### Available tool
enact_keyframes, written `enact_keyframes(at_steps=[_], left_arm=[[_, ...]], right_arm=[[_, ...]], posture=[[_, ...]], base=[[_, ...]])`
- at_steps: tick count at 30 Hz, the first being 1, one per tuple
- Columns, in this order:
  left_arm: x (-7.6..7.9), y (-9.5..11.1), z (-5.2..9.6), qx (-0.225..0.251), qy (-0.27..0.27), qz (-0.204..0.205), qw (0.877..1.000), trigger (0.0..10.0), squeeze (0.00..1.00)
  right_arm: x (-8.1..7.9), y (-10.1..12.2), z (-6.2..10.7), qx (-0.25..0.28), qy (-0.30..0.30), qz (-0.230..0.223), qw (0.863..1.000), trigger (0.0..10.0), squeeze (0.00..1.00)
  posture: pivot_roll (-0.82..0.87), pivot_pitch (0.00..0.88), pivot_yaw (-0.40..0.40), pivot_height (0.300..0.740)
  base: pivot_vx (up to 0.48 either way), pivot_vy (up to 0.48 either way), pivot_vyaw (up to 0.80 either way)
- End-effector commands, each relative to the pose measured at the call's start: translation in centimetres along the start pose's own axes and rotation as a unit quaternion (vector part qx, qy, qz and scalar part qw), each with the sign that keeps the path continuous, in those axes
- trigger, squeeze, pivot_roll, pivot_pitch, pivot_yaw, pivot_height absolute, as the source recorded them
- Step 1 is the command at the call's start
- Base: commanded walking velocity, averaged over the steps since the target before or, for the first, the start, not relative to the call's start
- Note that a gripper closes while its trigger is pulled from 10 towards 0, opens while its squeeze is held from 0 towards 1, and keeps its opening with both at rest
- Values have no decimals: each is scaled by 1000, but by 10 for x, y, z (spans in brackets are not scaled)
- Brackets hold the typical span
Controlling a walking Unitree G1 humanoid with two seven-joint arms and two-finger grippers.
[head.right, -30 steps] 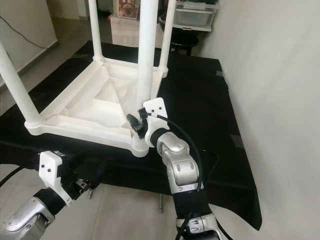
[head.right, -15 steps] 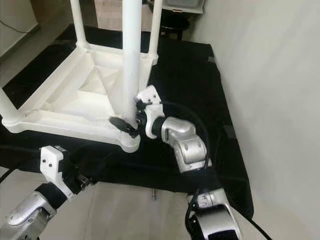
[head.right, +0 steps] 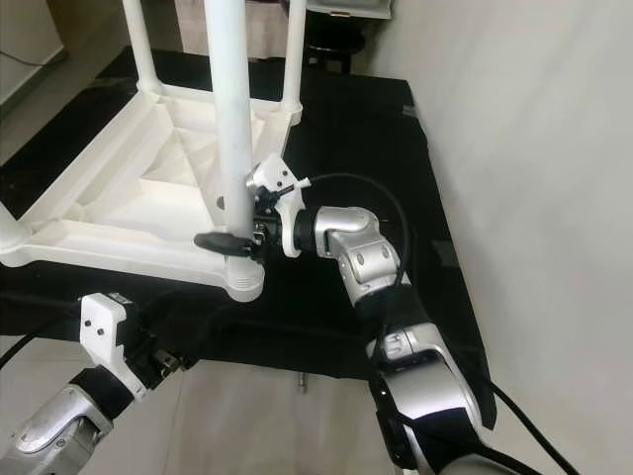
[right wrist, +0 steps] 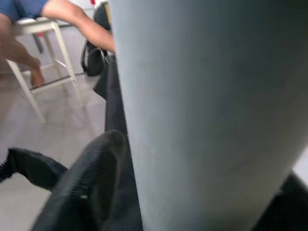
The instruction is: Building children table
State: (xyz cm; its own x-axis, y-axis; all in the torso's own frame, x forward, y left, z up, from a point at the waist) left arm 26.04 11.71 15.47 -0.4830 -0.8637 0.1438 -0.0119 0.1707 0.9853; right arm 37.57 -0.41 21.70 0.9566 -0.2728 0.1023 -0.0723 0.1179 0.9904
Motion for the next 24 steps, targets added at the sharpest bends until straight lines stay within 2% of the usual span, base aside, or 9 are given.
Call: enact_keyframes(at_steps=[1, 9, 14, 16, 17, 18, 19, 20, 24], left_arm=[[4, 1, 1, -1, -2, 4, 1000, 10000, 0], [4, 2, 3, -2, -2, 5, 1000, 10000, 0], [3, 1, 3, -3, -2, 5, 1000, 10000, 0], [2, 1, 3, -4, -2, 5, 1000, 10000, 0], [1, 1, 3, -4, -2, 5, 1000, 10000, 0], [1, 1, 3, -4, -2, 5, 1000, 10000, 0], [-1, 1, 2, -4, -1, 4, 1000, 10000, 0], [-2, 1, 2, -4, -1, 4, 1000, 10000, 0], [-4, -1, -1, -6, -1, 4, 1000, 10000, 0]], right_arm=[[-7, 1, -6, 6, 29, 2, 1000, 0, 0], [-6, -5, -1, -3, 40, 1, 999, 0, 0], [11, -19, 14, -29, -25, -4, 999, 0, 0], [42, -47, 28, -73, -211, -54, 973, 0, 0], [49, -63, 44, -84, -328, -92, 936, 0, 0], [49, -63, 44, -84, -328, -92, 936, 0, 0], [44, -73, 54, -87, -383, -108, 913, 0, 0], [35, -75, 61, -82, -413, -107, 901, 0, 0], [23, -83, 55, -81, -409, -109, 903, 0, 0]], posture=[[40, 148, -105, 740], [36, 155, -103, 740], [22, 155, -104, 740], [16, 150, -109, 740], [11, 146, -107, 740], [11, 146, -107, 740], [11, 143, -98, 740], [11, 143, -98, 740], [-5, 116, -87, 740]], base=[[0, 0, 0], [0, 0, 0], [0, 0, 0], [0, 0, 0], [0, 0, 0], [0, 0, 0], [0, 0, 0], [0, 0, 0], [0, 0, 0]])
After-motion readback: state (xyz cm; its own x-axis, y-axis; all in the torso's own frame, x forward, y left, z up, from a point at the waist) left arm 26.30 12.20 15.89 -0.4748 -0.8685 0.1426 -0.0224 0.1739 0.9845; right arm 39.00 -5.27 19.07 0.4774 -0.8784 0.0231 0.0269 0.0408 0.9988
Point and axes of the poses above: a point about 5 cm out from each wrist's last joint towards the gripper, its own z axis pointing back from the gripper into the wrist, its own y axis along the axis of the wrist's last joint, x = y × z, the point moved 6 cm from there along -z, pointing out of the wrist towards the gripper
